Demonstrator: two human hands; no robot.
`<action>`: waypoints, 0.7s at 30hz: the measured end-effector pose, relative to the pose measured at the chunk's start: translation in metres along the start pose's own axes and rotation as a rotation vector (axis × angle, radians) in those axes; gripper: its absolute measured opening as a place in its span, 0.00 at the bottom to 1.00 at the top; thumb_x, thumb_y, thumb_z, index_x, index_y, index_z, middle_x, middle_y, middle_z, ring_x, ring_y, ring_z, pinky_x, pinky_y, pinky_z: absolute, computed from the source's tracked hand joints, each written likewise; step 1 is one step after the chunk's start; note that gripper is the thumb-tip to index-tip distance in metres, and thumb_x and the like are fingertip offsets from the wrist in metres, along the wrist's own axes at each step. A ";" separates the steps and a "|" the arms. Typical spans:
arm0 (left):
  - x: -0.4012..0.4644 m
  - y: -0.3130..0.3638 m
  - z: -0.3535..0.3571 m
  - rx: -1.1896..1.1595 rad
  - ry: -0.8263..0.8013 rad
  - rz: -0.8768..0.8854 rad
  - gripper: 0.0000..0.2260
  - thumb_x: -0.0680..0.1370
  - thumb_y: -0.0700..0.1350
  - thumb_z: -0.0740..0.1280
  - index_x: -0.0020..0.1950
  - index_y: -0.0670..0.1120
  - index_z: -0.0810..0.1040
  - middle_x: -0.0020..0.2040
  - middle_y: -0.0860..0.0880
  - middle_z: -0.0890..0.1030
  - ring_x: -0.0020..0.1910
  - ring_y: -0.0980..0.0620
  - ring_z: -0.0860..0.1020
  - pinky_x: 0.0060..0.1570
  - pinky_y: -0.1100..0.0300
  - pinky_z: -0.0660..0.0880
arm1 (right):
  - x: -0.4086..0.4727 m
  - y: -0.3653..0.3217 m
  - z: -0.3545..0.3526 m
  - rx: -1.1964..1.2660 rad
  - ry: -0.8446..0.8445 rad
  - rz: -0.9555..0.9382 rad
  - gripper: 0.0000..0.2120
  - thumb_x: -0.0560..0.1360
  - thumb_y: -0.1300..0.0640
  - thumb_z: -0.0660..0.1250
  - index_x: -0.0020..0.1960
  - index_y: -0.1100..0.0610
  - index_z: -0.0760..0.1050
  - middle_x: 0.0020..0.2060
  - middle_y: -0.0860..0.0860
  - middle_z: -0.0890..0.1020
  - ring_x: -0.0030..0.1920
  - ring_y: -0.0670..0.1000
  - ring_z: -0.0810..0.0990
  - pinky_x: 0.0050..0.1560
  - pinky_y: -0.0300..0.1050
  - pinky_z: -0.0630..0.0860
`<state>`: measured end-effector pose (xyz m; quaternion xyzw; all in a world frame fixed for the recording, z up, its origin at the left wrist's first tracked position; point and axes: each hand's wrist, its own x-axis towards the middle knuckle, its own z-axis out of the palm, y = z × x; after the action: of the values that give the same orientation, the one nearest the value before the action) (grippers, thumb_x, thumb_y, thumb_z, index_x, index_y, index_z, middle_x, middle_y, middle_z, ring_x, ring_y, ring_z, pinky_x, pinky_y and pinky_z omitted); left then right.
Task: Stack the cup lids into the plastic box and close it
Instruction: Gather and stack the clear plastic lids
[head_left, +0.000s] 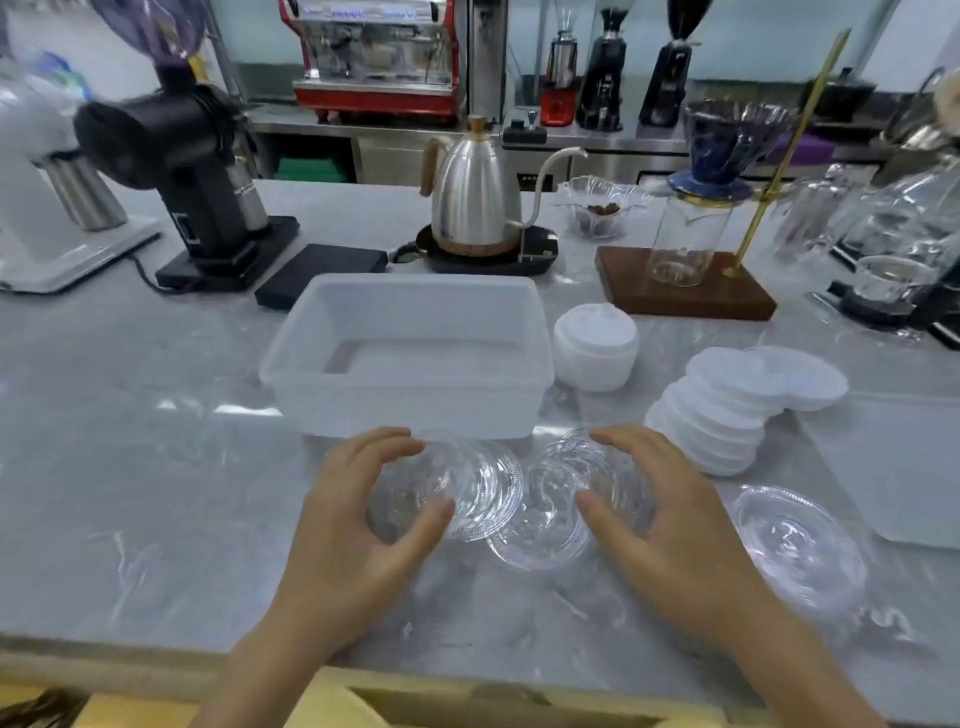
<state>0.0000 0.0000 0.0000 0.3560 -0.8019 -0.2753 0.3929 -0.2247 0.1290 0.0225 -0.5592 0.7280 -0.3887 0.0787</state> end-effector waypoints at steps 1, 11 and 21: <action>0.000 -0.002 0.000 -0.017 0.002 -0.020 0.22 0.69 0.62 0.70 0.60 0.55 0.78 0.63 0.56 0.79 0.67 0.60 0.75 0.64 0.75 0.65 | -0.001 0.001 0.004 0.007 0.017 -0.009 0.21 0.73 0.48 0.70 0.64 0.49 0.74 0.61 0.41 0.77 0.63 0.43 0.74 0.66 0.35 0.64; 0.003 -0.007 0.009 -0.009 -0.096 -0.201 0.40 0.60 0.72 0.73 0.68 0.62 0.62 0.63 0.70 0.68 0.61 0.83 0.63 0.55 0.82 0.64 | 0.010 -0.023 0.024 -0.210 -0.177 -0.114 0.35 0.67 0.33 0.66 0.70 0.46 0.68 0.64 0.36 0.69 0.70 0.40 0.63 0.69 0.40 0.49; 0.003 -0.007 0.008 -0.058 -0.069 -0.217 0.40 0.65 0.72 0.67 0.74 0.57 0.70 0.63 0.75 0.68 0.63 0.77 0.68 0.56 0.78 0.66 | 0.028 -0.036 0.041 -0.182 -0.296 -0.141 0.47 0.64 0.30 0.69 0.76 0.43 0.53 0.71 0.40 0.66 0.62 0.37 0.52 0.66 0.38 0.53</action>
<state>-0.0054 -0.0047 -0.0082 0.4194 -0.7635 -0.3515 0.3430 -0.1857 0.0822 0.0273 -0.6647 0.6997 -0.2391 0.1064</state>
